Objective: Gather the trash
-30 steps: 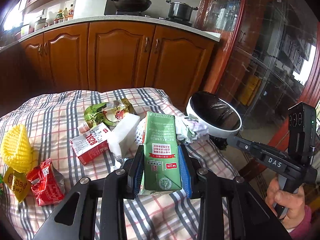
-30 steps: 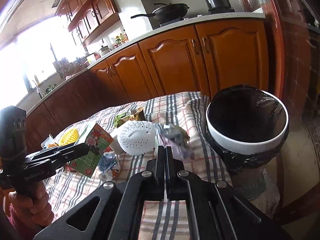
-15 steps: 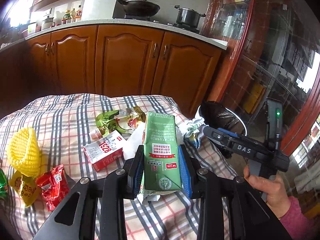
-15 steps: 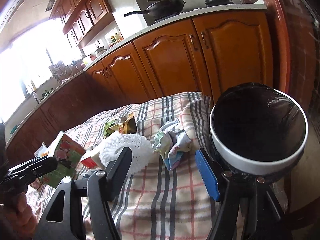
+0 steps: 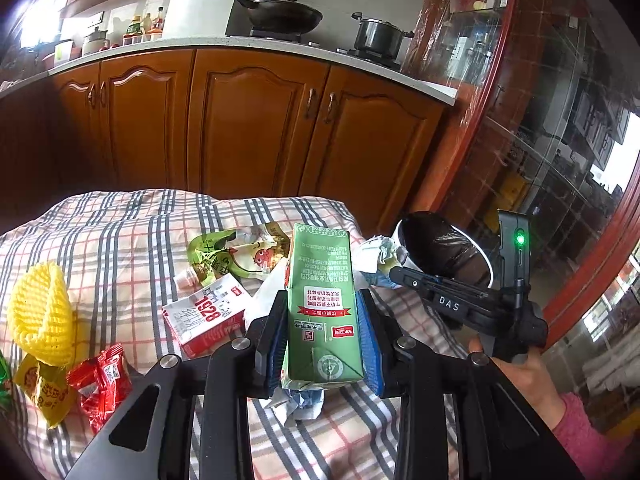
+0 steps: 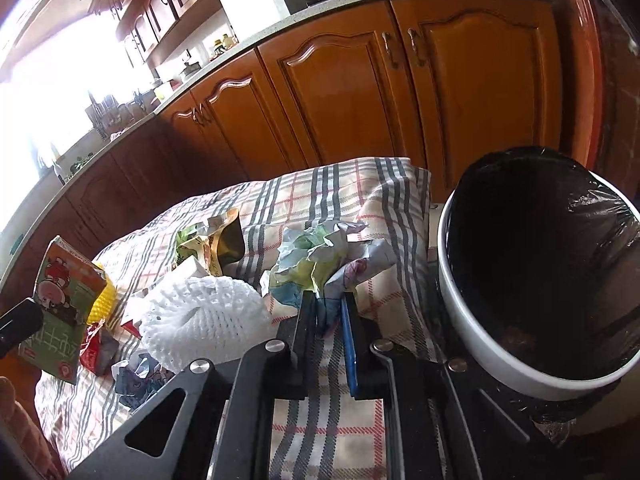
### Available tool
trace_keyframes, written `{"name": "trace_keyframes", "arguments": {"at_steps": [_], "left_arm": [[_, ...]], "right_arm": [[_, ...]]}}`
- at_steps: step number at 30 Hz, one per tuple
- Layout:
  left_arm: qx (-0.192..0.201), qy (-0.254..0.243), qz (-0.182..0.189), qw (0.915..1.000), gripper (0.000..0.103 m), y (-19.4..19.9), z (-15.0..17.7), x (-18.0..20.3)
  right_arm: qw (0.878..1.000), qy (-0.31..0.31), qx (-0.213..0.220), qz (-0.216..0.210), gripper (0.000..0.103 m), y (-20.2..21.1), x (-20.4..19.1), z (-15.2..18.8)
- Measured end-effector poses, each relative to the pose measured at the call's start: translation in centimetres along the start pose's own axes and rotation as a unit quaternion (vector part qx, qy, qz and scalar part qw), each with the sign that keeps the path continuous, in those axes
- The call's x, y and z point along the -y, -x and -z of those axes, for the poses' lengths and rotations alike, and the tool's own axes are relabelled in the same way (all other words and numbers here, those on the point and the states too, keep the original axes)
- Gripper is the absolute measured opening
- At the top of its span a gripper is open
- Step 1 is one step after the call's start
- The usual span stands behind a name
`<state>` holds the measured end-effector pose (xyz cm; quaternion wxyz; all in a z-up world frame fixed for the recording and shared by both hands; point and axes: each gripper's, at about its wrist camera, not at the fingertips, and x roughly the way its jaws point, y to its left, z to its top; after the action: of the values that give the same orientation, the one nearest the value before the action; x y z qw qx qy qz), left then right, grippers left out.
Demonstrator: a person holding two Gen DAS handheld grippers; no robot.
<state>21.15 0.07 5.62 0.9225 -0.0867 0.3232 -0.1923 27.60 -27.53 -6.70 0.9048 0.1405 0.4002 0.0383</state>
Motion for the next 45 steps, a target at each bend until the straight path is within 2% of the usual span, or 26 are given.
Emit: {"name": "trace_keyframes", "arguments": {"at_steps": [9, 16, 22, 29, 37, 45], "left_arm": [[-0.002, -0.014, 0.026, 0.9996, 0.031, -1.0, -0.6, 1.7], [-0.017, -0.038, 0.057, 0.9975, 0.031, -3.9, -1.5, 4.5], [-0.032, -0.068, 0.071, 0.9946, 0.031, -7.2, -2.9, 7.3], [-0.052, -0.088, 0.084, 0.9912, 0.031, -12.1, -5.5, 9.8], [-0.095, -0.093, 0.087, 0.9872, 0.031, -18.9, -7.8, 12.4], [-0.143, -0.076, 0.091, 0.9827, 0.031, -24.8, -9.1, 13.2]], "right_arm": [[0.999, 0.001, 0.038, 0.007, 0.011, 5.4, 0.4, 0.2], [0.998, -0.02, 0.053, 0.039, 0.011, 9.2, 3.5, 1.1], [0.995, -0.038, 0.059, 0.067, 0.011, 11.0, 6.7, 0.6], [0.994, -0.045, 0.052, 0.08, 0.011, 11.3, 9.5, -0.7], [0.995, -0.049, 0.014, 0.084, 0.011, 9.5, 12.3, -2.3], [0.994, -0.036, -0.021, 0.097, 0.011, 8.1, 13.8, -3.7]]}}
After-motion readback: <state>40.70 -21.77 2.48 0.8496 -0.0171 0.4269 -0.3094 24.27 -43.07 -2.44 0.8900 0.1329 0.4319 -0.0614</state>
